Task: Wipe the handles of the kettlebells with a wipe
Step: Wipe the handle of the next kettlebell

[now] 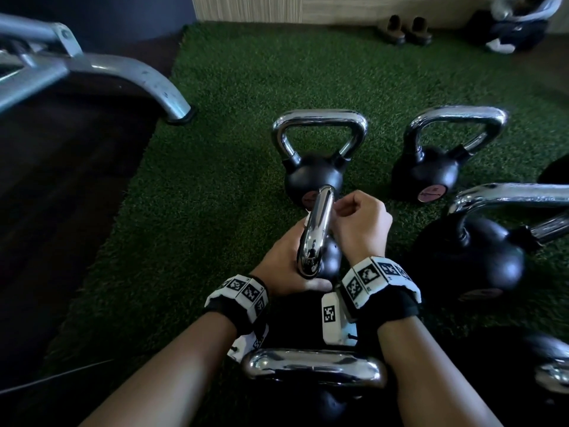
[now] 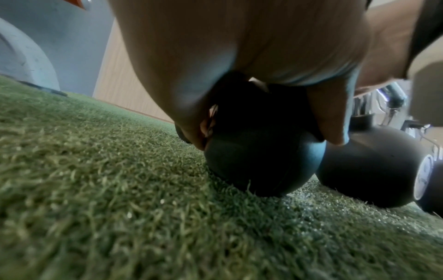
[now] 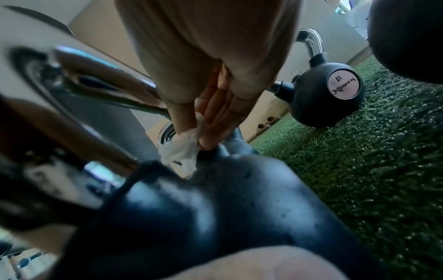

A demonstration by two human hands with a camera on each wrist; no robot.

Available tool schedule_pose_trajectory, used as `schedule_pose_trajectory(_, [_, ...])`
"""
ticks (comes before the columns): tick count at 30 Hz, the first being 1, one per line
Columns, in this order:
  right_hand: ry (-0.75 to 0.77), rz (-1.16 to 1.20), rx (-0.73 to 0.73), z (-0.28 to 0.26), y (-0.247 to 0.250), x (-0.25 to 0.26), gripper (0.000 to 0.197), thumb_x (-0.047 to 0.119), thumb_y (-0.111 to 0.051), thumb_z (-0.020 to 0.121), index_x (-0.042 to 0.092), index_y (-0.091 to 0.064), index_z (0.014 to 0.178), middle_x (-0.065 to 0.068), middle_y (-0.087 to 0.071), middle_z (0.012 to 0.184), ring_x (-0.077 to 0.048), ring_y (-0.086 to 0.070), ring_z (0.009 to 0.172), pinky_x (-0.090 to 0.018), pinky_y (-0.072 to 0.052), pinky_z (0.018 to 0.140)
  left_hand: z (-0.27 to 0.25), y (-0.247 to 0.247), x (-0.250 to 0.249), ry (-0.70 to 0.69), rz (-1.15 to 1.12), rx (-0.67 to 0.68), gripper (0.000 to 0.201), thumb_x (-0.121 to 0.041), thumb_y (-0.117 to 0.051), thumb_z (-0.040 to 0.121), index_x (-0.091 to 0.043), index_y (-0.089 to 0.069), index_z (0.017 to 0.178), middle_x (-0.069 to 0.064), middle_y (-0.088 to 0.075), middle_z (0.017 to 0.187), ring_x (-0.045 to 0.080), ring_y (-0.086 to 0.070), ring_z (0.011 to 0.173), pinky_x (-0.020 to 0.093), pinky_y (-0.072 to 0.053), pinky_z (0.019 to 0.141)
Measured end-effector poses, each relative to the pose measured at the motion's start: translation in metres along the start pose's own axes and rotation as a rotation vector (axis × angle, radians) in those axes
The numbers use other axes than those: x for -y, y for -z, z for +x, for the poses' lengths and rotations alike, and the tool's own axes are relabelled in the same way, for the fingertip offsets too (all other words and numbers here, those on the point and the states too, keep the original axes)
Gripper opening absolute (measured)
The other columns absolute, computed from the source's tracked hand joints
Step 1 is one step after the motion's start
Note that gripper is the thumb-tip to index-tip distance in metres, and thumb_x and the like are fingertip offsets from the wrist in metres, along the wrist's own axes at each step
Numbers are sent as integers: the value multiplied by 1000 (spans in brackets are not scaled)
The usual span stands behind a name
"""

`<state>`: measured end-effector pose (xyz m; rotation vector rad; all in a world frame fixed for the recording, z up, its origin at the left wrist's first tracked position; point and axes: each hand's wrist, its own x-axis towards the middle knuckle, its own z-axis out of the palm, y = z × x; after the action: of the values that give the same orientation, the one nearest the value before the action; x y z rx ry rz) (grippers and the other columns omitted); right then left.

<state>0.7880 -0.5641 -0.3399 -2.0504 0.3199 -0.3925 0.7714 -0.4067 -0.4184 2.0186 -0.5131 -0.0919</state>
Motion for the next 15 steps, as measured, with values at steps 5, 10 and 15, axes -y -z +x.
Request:
schedule_pose_trajectory(5, [-45, -125, 182, 10, 5, 2, 10, 12, -76, 75, 18, -68, 70, 5, -65, 67, -8, -60, 65, -8, -43, 57, -3, 5, -12, -36, 39, 33, 89, -44, -91, 63, -39, -47, 140, -5, -61, 125, 12, -62, 116, 37, -51, 102])
schedule_pose_trajectory(10, [67, -93, 154, 24, 29, 6, 11, 20, -83, 78, 21, -75, 85, 5, -73, 78, -17, -72, 76, -35, -62, 72, -25, 15, -30, 8, 431, 22, 125, -82, -77, 63, -25, -24, 161, -6, -32, 158, 14, -40, 144, 38, -43, 116])
schedule_pose_trajectory(15, [296, -126, 390, 36, 36, 20, 34, 13, -68, 91, 35, -78, 114, 11, -76, 111, -1, -69, 87, -10, -54, 74, -35, 31, -69, -144, 386, -242, 105, -60, -81, 76, -19, -34, 159, -4, -50, 135, 9, -55, 121, 22, -48, 100])
